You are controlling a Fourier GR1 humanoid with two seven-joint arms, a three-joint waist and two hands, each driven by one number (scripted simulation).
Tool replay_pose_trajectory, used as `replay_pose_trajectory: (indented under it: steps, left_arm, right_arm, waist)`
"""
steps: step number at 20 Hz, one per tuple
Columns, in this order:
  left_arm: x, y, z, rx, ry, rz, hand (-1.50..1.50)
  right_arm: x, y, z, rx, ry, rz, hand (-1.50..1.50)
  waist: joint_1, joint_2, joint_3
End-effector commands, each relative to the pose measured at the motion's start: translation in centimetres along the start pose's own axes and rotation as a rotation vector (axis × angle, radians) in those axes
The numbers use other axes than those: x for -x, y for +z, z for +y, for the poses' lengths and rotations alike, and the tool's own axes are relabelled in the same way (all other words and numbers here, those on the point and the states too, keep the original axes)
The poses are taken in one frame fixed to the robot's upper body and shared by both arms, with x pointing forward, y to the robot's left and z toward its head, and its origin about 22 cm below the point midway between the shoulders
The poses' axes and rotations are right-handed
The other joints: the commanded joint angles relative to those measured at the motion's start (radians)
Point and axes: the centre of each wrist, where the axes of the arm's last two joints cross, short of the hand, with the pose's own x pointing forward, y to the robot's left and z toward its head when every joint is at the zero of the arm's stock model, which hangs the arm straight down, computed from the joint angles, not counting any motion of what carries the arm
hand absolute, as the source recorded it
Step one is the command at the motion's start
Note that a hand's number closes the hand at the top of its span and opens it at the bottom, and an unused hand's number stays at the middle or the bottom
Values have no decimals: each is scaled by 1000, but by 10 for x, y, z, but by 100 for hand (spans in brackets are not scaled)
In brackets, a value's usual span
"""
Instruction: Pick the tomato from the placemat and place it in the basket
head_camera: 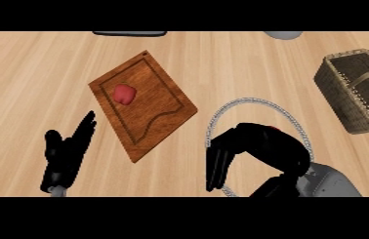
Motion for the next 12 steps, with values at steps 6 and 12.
replay_pose_trajectory:
  steps: [6,12]
  left_arm:
    - [41,18,15,-7,34,182,0]
    - [35,5,15,-34,19,160,0]
  right_arm:
    - [-54,13,-19,-79,563,143,-150]
    - [-143,7,-54,-64,975,229,-150]
  waist:
    - [-48,-10,-9]
    - [-53,-1,-11]
